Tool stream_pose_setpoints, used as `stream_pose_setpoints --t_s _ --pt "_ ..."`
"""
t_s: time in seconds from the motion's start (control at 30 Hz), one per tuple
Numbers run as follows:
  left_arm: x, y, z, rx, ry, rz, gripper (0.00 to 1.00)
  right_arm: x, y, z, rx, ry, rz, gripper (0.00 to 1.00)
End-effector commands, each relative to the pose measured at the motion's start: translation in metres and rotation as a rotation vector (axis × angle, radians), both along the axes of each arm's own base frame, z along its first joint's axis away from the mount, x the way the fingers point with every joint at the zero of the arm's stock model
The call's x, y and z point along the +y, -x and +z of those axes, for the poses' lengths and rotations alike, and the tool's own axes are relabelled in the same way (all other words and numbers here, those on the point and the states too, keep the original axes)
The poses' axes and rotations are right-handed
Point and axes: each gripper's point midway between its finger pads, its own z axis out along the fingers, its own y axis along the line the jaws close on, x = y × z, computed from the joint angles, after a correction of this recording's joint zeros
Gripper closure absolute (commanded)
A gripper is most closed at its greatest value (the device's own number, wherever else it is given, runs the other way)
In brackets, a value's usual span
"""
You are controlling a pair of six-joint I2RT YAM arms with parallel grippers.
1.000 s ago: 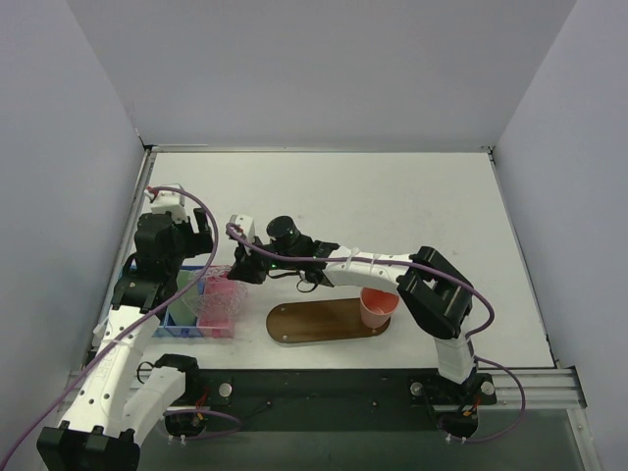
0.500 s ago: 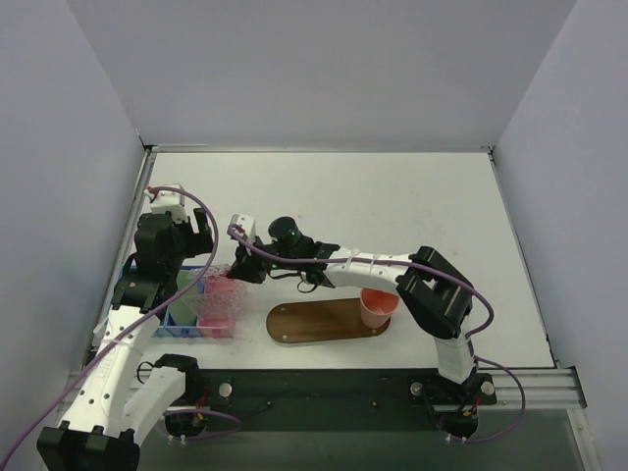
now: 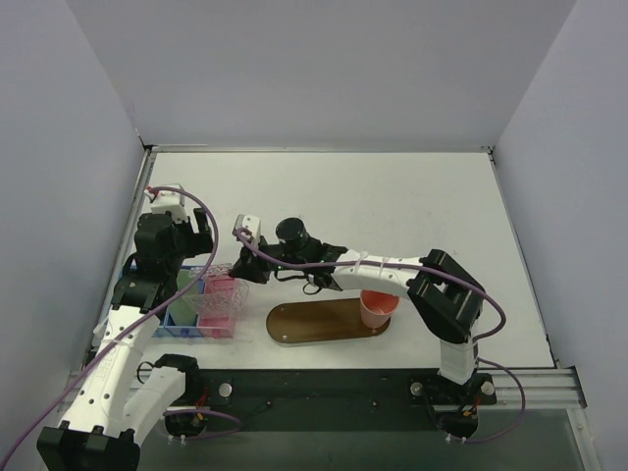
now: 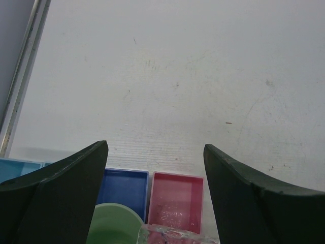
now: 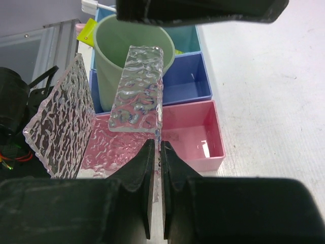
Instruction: Prepare toiletry sets of a toothbrush and toothpaste on the tray
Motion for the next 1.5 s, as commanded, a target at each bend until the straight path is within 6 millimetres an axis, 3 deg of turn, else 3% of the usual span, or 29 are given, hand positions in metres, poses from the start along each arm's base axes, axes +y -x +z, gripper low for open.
stream_pose_setpoints --t_s 0.0,0.3,0.43,0.47,0.5,0.53,0.57,0.6,0.67,0.73,0.77,0.83,0.87,0.93,0.97,1.03,1.1,1.3,1.47 --pt "0.003 -0.006 0.017 -0.070 0.001 0.012 0.13 0.001 0.007 0.082 -0.127 -0.197 0.039 1.00" --pt "0.001 -0.003 0.026 -0.105 0.038 0.020 0.13 -0.018 0.013 0.080 -0.165 -0.146 0.036 1.00" --pt "-0.010 0.000 0.037 -0.121 0.118 -0.005 0.13 -0.047 0.019 0.083 -0.215 -0.089 0.015 1.00" --pt "-0.013 0.001 0.042 -0.121 0.142 -0.017 0.13 -0.058 0.021 0.093 -0.245 -0.092 -0.001 1.00" --pt "-0.018 0.003 0.058 -0.142 0.173 -0.033 0.13 -0.065 0.021 0.095 -0.262 -0.083 -0.013 1.00" --pt "-0.029 0.007 0.061 -0.129 0.228 -0.070 0.13 -0.073 0.021 0.093 -0.283 -0.058 -0.018 1.00" --pt "-0.034 0.010 0.068 -0.134 0.259 -0.092 0.13 -0.083 0.022 0.107 -0.307 -0.076 -0.034 1.00" --pt "-0.040 0.013 0.083 -0.155 0.290 -0.118 0.13 -0.092 0.021 0.100 -0.308 -0.057 -0.052 1.00" --pt "-0.060 0.023 0.092 -0.126 0.378 -0.201 0.13 -0.110 0.018 0.111 -0.333 -0.075 -0.089 1.00" --pt "-0.082 0.034 0.098 -0.085 0.474 -0.296 0.13 -0.125 0.017 0.107 -0.335 -0.073 -0.118 1.00" --pt "-0.090 0.040 0.099 -0.068 0.512 -0.337 0.13 -0.136 0.016 0.119 -0.360 -0.097 -0.141 1.00" --pt "-0.104 0.049 0.096 -0.021 0.604 -0.383 0.13 -0.148 0.015 0.115 -0.376 -0.082 -0.164 1.00" --pt "-0.116 0.059 0.098 0.002 0.648 -0.452 0.13 -0.156 0.016 0.124 -0.408 -0.095 -0.175 1.00" --pt "-0.128 0.068 0.098 0.037 0.744 -0.504 0.13 -0.169 0.014 0.120 -0.421 -0.080 -0.200 1.00" --pt "-0.134 0.074 0.100 0.045 0.784 -0.536 0.13 -0.175 0.016 0.127 -0.440 -0.095 -0.211 1.00" --pt "-0.149 0.087 0.111 0.069 0.889 -0.630 0.13 -0.184 0.016 0.125 -0.456 -0.095 -0.232 1.00" --pt "-0.155 0.094 0.106 0.110 0.943 -0.668 0.13 -0.190 0.022 0.136 -0.476 -0.127 -0.238 1.00" --pt "-0.164 0.101 0.105 0.145 1.035 -0.727 0.14 -0.196 0.037 0.146 -0.484 -0.173 -0.208 1.00" --pt "-0.176 0.108 0.119 0.147 1.095 -0.827 0.14 -0.200 0.044 0.150 -0.487 -0.178 -0.188 1.00"
